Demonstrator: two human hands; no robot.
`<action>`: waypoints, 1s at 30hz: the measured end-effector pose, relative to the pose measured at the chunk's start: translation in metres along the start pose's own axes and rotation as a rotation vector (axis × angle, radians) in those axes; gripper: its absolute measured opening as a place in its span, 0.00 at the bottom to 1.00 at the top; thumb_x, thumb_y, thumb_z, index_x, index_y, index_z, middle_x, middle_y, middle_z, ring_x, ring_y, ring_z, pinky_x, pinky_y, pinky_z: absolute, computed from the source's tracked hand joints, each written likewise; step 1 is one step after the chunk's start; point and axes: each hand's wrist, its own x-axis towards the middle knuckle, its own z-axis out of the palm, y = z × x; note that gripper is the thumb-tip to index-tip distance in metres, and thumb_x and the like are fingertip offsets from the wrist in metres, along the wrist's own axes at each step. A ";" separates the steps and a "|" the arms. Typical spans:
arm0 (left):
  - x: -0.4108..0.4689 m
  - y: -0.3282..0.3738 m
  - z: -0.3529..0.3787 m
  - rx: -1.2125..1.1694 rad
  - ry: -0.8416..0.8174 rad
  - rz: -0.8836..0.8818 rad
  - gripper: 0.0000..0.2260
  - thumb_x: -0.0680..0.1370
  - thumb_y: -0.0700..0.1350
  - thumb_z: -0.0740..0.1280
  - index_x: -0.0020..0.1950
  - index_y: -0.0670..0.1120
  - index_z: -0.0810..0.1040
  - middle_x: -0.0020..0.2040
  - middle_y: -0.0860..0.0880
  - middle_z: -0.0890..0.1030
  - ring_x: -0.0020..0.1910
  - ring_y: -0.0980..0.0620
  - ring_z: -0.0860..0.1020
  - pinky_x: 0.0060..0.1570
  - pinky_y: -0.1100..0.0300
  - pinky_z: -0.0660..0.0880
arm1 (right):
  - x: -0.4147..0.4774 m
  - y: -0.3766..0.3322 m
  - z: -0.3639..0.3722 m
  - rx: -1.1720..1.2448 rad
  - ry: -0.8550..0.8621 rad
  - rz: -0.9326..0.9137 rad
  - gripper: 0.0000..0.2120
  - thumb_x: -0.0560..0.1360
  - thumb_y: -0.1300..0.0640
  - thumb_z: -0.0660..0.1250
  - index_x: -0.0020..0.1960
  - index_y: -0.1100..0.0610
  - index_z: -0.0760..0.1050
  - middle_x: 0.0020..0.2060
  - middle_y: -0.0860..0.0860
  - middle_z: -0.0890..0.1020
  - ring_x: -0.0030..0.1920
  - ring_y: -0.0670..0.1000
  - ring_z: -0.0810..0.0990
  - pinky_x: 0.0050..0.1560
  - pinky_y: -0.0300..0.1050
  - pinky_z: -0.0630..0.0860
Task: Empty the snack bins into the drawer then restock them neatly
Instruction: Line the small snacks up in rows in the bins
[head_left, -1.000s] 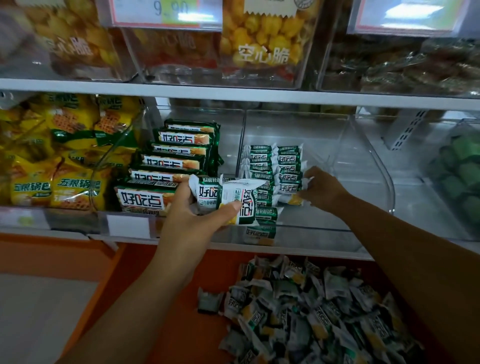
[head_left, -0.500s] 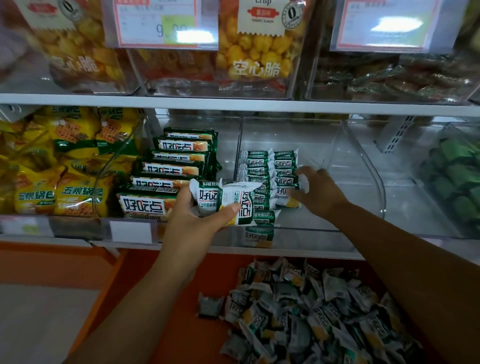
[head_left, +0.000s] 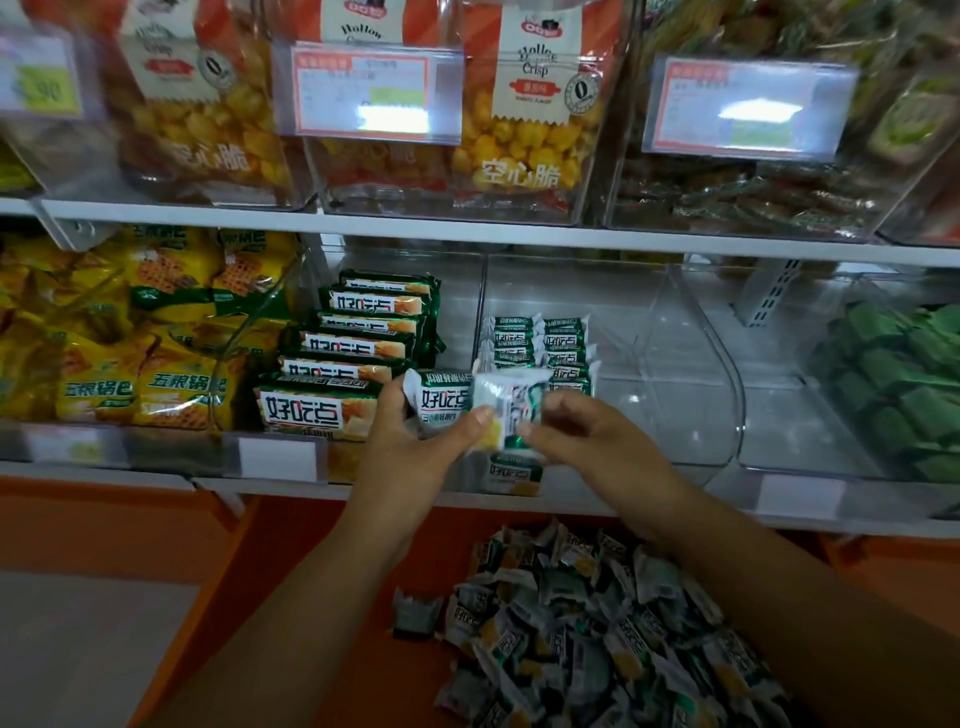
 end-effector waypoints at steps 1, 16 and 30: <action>0.002 0.000 -0.002 -0.007 0.008 -0.020 0.50 0.59 0.68 0.76 0.76 0.57 0.61 0.73 0.61 0.63 0.70 0.54 0.67 0.67 0.47 0.69 | 0.006 -0.002 -0.009 0.032 0.056 -0.002 0.08 0.75 0.53 0.69 0.49 0.56 0.75 0.48 0.51 0.80 0.47 0.48 0.83 0.51 0.43 0.81; 0.021 -0.023 -0.009 -0.017 0.013 -0.062 0.16 0.77 0.49 0.70 0.50 0.71 0.69 0.50 0.73 0.69 0.59 0.51 0.78 0.58 0.49 0.77 | 0.107 0.069 -0.064 -0.729 0.136 0.042 0.13 0.73 0.59 0.72 0.53 0.58 0.71 0.51 0.58 0.78 0.44 0.54 0.77 0.43 0.42 0.72; 0.009 -0.013 0.002 0.148 -0.099 0.010 0.16 0.73 0.58 0.70 0.57 0.53 0.79 0.53 0.49 0.81 0.53 0.53 0.79 0.57 0.50 0.77 | 0.011 -0.009 -0.008 -0.045 -0.183 -0.095 0.20 0.72 0.50 0.72 0.61 0.37 0.73 0.57 0.43 0.79 0.58 0.39 0.77 0.55 0.38 0.77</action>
